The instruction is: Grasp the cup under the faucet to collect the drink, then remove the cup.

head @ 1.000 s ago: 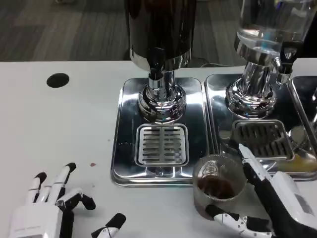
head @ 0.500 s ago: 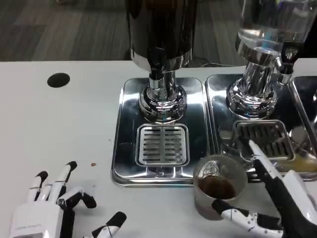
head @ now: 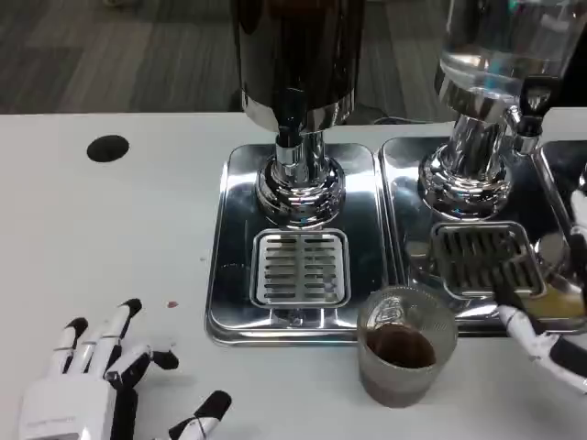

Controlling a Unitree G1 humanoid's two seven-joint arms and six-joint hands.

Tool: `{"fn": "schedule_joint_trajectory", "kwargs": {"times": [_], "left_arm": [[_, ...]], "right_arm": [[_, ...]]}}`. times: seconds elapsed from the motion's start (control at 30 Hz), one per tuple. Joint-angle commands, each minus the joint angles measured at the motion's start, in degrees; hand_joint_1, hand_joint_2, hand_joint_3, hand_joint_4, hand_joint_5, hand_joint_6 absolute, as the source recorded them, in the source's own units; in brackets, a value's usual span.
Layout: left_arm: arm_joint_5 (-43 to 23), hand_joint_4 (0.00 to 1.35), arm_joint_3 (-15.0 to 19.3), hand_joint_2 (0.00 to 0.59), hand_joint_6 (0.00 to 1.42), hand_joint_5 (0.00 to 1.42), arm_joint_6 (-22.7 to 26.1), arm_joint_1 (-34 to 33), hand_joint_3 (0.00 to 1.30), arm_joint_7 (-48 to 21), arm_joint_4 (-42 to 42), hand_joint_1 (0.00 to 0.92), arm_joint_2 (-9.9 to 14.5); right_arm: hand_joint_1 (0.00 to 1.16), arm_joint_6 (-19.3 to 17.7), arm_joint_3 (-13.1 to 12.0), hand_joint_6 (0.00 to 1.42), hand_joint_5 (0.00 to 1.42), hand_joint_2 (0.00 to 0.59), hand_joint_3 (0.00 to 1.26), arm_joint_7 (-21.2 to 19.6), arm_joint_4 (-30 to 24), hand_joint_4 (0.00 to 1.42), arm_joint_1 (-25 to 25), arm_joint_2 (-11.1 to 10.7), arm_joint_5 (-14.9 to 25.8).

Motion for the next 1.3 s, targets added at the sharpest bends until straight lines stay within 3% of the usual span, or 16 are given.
{"fn": "schedule_joint_trajectory", "kwargs": {"times": [0.03, 0.1, 0.13, 0.23, 0.4, 0.53, 0.63, 0.87, 1.1, 1.3], "left_arm": [[-0.7, 0.08, 1.0, 0.161, 0.11, 0.22, 0.4, 0.8, 0.6, -0.1, -0.4, 0.0, 0.2], [-0.7, 0.08, 1.2, 0.16, 0.11, 0.22, 0.3, 0.9, 0.6, 0.0, -0.4, 0.0, 0.2], [-0.7, 0.08, 1.2, 0.16, 0.11, 0.22, 0.2, 1.0, 0.59, 0.1, -0.3, 0.0, 0.2], [-0.9, 0.08, 1.5, 0.16, 0.11, 0.22, 0.1, 1.0, 0.59, 0.2, -0.1, 0.0, -0.2], [-1.2, 0.08, 1.5, 0.152, 0.11, 0.21, 0.2, 0.5, 0.53, 0.2, 0.8, 0.0, -0.4], [-1.0, 0.06, 1.1, 0.145, 0.1, 0.2, 0.9, -0.1, 0.4, -0.4, 1.2, 0.0, -0.6], [0.6, 0.02, -0.1, 0.118, 0.1, 0.17, 1.8, -0.5, 0.28, -0.3, 1.5, 0.0, -0.4], [2.4, 0.0, -2.0, 0.109, 0.08, 0.15, 2.9, -0.9, 0.19, -0.3, 2.0, 0.0, 0.2], [3.7, 0.0, -2.0, 0.115, 0.08, 0.15, 4.4, 0.3, 0.17, -0.3, -1.3, 0.0, 0.4], [3.7, 0.0, -2.5, 0.119, 0.08, 0.16, 2.3, 0.4, 0.18, 4.3, -0.3, 0.0, 0.3]], "right_arm": [[0.25, 2.8, -0.6, 0.0, 0.0, 0.411, 0.0, -3.2, 3.5, 0.0, -3.4, -1.1, -2.9], [0.09, 5.0, 0.4, 0.0, 0.0, 0.388, 0.0, -4.1, 5.2, 0.0, -4.5, -2.4, -6.3], [0.02, 6.9, 1.6, 0.0, 0.0, 0.415, 0.0, -4.0, 6.4, 0.0, -5.4, -3.4, -9.2], [0.0, 10.6, 4.4, 0.0, 0.0, 0.479, 0.0, -4.2, 9.0, 0.0, -6.8, -5.1, -14.3], [0.0, 13.5, 7.8, 0.0, 0.0, 0.58, 0.0, -6.8, 13.0, 0.0, -7.4, -5.9, -16.6], [0.0, 14.6, 10.2, 0.0, 0.0, 0.586, 0.0, -9.2, 15.7, 0.0, -7.7, -7.1, -18.1], [0.0, 14.9, 11.6, 0.0, 0.0, 0.586, 0.0, -10.6, 17.3, 0.0, -7.8, -8.1, -18.4], [0.0, 12.9, 14.0, 0.0, 0.0, 0.586, 0.0, -15.2, 20.8, 0.0, -7.8, -10.2, -17.2], [0.0, 10.6, 15.0, 0.0, 0.0, 0.586, 0.0, -18.4, 25.0, 0.0, -8.3, -10.6, -15.1], [0.0, 8.9, 15.4, 0.0, 0.0, 0.586, 0.04, -22.3, 25.6, 0.0, -8.0, -10.4, -13.9]]}}
